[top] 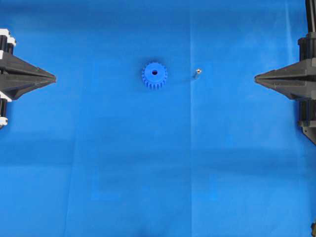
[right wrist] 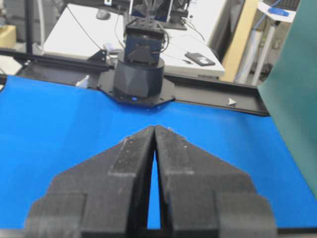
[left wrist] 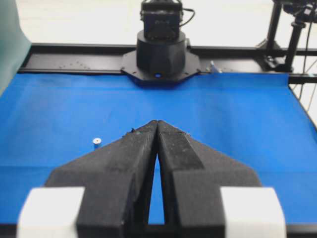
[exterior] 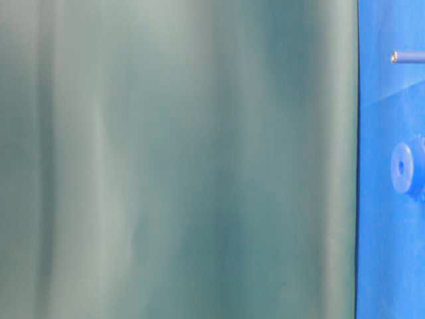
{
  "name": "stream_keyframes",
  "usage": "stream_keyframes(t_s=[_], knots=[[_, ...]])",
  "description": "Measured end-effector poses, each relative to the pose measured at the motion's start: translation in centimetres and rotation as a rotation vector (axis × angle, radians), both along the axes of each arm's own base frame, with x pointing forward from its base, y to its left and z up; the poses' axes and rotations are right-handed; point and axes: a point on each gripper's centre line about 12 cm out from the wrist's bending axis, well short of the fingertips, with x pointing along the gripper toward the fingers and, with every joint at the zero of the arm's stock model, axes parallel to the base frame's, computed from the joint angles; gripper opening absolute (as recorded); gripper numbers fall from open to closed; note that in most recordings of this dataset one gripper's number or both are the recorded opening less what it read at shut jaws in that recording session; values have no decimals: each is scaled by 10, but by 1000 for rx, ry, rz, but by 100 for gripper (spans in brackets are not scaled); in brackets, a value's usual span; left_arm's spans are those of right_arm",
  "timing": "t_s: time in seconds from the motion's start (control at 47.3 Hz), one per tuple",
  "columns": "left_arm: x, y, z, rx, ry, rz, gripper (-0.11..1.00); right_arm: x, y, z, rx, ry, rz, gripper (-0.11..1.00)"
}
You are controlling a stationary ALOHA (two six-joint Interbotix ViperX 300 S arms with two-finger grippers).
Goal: Insert the shaft placed at a random location into the center hole of the small gear at another random location.
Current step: 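Move the right gripper open toward the silver shaft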
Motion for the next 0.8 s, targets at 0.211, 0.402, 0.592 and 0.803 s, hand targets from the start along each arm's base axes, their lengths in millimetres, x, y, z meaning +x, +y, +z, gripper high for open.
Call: stream_keyframes(t_s=[0.211, 0.402, 0.592, 0.803], knots=[[-6, -2, 5, -8, -18, -11, 0, 7, 0, -8, 2, 41, 0, -6], [-6, -2, 5, -6, -20, -11, 0, 19, -10, -21, 11, 83, -47, -6], [-6, -2, 5, -5, -20, -12, 0, 37, -28, -46, 33, 147, -120, 10], [-6, -2, 5, -5, -20, -12, 0, 57, -45, -87, 72, 245, -190, 70]])
